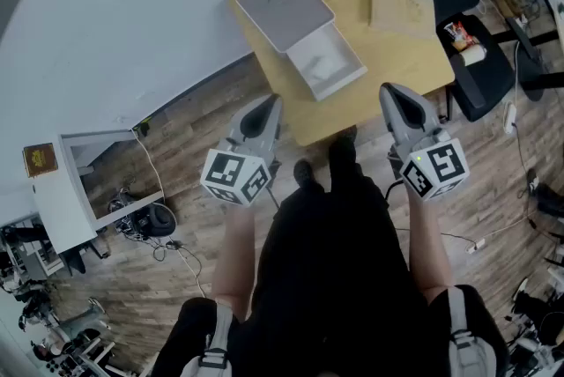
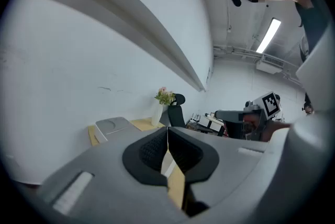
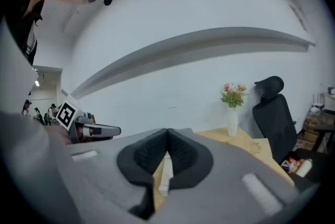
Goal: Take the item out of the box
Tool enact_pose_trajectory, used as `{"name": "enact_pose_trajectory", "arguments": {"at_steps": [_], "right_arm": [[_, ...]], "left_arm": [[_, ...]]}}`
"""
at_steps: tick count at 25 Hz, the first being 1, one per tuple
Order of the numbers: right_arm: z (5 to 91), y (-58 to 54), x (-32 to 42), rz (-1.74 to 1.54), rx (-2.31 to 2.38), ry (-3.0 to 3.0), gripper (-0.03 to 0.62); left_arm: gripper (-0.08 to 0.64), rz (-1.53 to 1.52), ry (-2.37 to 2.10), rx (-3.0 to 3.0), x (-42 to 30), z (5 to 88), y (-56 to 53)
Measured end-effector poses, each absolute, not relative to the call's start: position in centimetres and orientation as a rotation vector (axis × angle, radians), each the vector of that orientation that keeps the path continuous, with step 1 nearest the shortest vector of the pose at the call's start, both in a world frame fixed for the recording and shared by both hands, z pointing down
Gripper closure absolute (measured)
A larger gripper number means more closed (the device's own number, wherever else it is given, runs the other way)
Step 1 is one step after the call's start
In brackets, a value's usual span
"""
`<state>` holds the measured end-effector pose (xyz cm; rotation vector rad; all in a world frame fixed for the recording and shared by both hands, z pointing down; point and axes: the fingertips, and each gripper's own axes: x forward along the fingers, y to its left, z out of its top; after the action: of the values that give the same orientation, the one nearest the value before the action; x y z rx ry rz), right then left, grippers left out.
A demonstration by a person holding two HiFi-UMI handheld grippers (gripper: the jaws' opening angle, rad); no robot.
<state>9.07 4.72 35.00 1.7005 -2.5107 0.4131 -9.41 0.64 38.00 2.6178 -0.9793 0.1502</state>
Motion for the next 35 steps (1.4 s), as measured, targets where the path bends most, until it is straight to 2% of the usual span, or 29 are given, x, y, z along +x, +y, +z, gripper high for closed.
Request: {"name": "enact_pose_trajectory", "arguments": {"at_steps": [17,35], "right_arm": [[34.5,12.9,4.8,0.364,1.835,-2.421,0.591],[35.2,11.6,4.2,0.529,1.819,-2.472,0.589]], "left_arm": [[0.546,0.131,-0.815,2.718,-11.9,36.1,6.5],[0.546,0.15,-0.781,2.709,-12.2,36.7,7.0]]}}
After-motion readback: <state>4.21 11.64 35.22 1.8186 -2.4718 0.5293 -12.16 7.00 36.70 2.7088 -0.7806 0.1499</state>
